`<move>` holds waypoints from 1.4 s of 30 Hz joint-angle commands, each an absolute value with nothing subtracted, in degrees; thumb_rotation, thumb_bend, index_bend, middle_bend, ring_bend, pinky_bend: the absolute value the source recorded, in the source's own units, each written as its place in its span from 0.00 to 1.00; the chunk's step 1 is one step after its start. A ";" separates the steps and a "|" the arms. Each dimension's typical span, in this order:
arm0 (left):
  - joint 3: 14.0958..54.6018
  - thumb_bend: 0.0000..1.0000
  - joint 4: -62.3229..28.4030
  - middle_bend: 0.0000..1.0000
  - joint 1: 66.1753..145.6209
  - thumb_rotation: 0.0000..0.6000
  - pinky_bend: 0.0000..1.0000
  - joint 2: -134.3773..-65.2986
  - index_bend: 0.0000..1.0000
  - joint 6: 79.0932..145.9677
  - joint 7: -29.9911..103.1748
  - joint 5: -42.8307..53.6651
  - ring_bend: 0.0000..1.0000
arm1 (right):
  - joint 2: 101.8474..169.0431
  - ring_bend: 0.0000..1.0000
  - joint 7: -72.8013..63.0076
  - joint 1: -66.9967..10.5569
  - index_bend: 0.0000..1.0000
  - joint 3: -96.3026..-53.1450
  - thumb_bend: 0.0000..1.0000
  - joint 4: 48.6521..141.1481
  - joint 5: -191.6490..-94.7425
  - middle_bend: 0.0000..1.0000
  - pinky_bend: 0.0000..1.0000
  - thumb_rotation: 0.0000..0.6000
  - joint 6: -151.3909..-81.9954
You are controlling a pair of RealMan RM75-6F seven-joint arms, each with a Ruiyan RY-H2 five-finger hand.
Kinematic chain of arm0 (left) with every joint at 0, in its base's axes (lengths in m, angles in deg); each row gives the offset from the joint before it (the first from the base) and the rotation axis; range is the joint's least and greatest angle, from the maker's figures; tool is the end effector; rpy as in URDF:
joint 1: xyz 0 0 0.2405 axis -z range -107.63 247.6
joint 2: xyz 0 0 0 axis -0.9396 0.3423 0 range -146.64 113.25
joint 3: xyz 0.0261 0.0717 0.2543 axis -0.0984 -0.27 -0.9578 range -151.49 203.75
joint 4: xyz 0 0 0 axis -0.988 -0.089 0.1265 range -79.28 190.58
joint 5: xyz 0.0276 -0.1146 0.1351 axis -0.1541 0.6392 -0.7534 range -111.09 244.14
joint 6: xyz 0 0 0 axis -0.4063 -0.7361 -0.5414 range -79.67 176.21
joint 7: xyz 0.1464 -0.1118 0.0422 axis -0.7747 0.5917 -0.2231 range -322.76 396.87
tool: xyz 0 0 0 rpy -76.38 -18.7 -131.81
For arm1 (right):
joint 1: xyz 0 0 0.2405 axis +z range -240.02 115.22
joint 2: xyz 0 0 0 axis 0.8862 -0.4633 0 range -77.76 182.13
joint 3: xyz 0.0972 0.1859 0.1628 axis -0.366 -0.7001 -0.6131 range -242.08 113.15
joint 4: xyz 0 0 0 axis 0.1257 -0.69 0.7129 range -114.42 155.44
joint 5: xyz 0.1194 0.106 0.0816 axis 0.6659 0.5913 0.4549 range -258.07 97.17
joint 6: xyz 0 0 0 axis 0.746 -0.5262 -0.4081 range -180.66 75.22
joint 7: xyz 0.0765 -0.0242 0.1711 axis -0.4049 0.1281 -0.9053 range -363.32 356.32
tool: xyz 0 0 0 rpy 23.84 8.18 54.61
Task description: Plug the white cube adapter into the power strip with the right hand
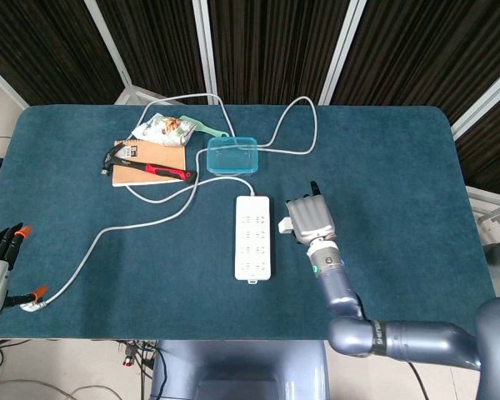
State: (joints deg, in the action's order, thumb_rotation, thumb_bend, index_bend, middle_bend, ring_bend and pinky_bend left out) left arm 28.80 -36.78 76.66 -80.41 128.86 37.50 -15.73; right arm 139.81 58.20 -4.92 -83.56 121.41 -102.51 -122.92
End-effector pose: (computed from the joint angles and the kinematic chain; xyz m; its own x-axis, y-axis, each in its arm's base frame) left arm -0.3172 0.2329 0.1840 0.3856 0.0706 0.9200 0.9212 0.0266 -0.3882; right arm -0.0823 -0.4109 0.0231 0.6349 -0.2570 0.7286 -0.7724 -0.1933 0.6050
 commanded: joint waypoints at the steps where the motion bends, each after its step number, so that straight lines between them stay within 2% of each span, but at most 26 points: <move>1: 28.82 0.00 -36.77 0.00 76.71 1.00 0.00 -80.40 0.00 128.73 37.56 -15.63 0.00 | 142.90 0.41 62.55 -0.78 0.83 -85.43 0.52 121.12 -97.20 0.74 0.10 1.00 -126.69; 15: 28.70 0.00 -36.66 0.00 76.91 1.00 0.00 -80.09 0.00 128.48 38.63 -16.02 0.00 | 148.81 0.41 65.34 4.02 0.84 -86.47 0.52 116.22 -90.85 0.74 0.10 1.00 -129.99; 42: 28.58 0.00 -36.75 0.00 77.04 1.00 0.00 -79.67 0.00 128.30 39.91 -16.23 0.00 | 155.41 0.41 66.24 6.80 0.84 -88.15 0.52 108.25 -88.39 0.74 0.10 1.00 -130.71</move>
